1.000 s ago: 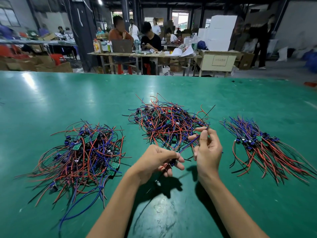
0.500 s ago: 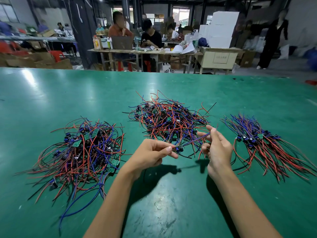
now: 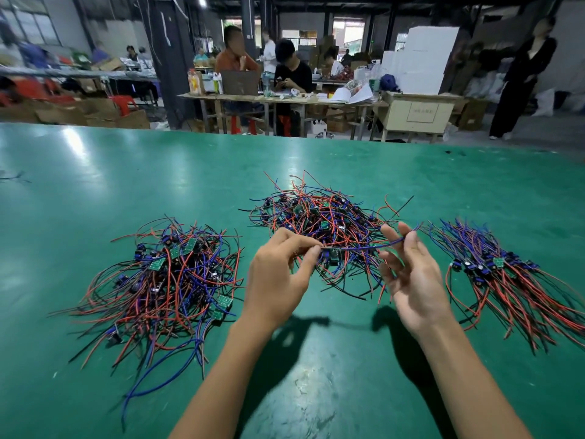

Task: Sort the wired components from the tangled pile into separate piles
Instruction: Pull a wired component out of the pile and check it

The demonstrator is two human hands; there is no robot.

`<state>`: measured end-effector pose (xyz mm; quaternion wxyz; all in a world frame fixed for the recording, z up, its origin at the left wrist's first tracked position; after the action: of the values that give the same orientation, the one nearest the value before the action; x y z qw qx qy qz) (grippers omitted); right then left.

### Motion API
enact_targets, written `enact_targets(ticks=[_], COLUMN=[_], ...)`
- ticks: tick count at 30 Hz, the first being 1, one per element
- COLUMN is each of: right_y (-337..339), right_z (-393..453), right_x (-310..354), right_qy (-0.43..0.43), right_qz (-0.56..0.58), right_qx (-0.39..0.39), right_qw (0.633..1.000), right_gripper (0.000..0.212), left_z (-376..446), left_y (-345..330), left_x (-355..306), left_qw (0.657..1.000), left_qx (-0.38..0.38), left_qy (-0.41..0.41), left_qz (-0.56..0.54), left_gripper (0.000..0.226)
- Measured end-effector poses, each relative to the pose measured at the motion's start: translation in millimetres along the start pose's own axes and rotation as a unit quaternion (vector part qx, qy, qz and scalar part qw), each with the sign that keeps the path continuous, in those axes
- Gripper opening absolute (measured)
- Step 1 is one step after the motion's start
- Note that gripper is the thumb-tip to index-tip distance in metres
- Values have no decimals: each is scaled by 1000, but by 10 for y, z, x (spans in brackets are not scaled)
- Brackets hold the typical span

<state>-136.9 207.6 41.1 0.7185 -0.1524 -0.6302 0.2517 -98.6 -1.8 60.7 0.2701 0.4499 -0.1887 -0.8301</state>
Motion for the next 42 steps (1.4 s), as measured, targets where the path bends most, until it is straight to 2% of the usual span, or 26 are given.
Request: enact_targets(ticks=[3,6,9,11,12,14,15,19,23,29,31,34,36,39,42], right_y=[-146,-278,-331,-333,-331,-317,-309,-273,-176,-120,-127,-181,-267,-408,-482], right_z=[-31,-68,-117,-132,-131,-127,-120,-96,-65,-49,-53,-61,-73,-103,-105], right_x=[21,0,-71,-108,-124,-149,-160,-240,-366,-406,-412,-413,-435,-505,-519], right_qy=[9,-18,-60,-74,-80,-95,-103,-132,-151,-163,-164,-157,-158,-178,-184], right_qz=[-40,-70,-98,-112,-118,-122,-125,-162,-216,-224,-226,-248,-244,-168,-92], right_qx=[44,105,147,154,156,160,162,145,91,65,68,101,150,223,229], right_qw=[998,992,982,979,977,975,974,967,960,959,958,951,945,944,952], right_gripper=[24,45,52,46,42,38,38,31,24,21,21,23,36,54,66], left_z=[-27,-56,-68,-132,-182,-291,-333,-405,-416,-377,-342,-258,-196,-148,-205], left_y=[165,532,991,1251,1355,1473,1497,1495,1462,1481,1491,1441,1304,903,434], left_x=[131,252,473,633,710,809,840,838,835,731,703,549,318,-36,-253], left_qw=[992,974,944,935,932,910,900,880,874,884,901,939,959,986,996], left_qx=[22,-53,-142,-176,-176,-149,-133,-94,-85,-160,-163,-181,-186,-135,-69], left_qy=[98,151,225,280,312,368,382,399,397,363,348,276,207,97,13], left_qz=[-81,-162,-195,-125,-45,117,163,241,268,246,201,98,59,18,46], left_gripper=[5,6,5,12,15,19,19,20,21,19,19,16,13,10,11])
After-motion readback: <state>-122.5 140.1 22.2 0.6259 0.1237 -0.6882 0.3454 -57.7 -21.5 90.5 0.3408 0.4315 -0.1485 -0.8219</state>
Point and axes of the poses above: each hand's wrist, its own z-axis towards the middle knuckle, its own y-axis out of the back of the hand, x = y × z, the point moved 4 cm from there along z, towards the middle knuckle, and after that the axes turned 13 degrees about x, right-handed, at the moved point
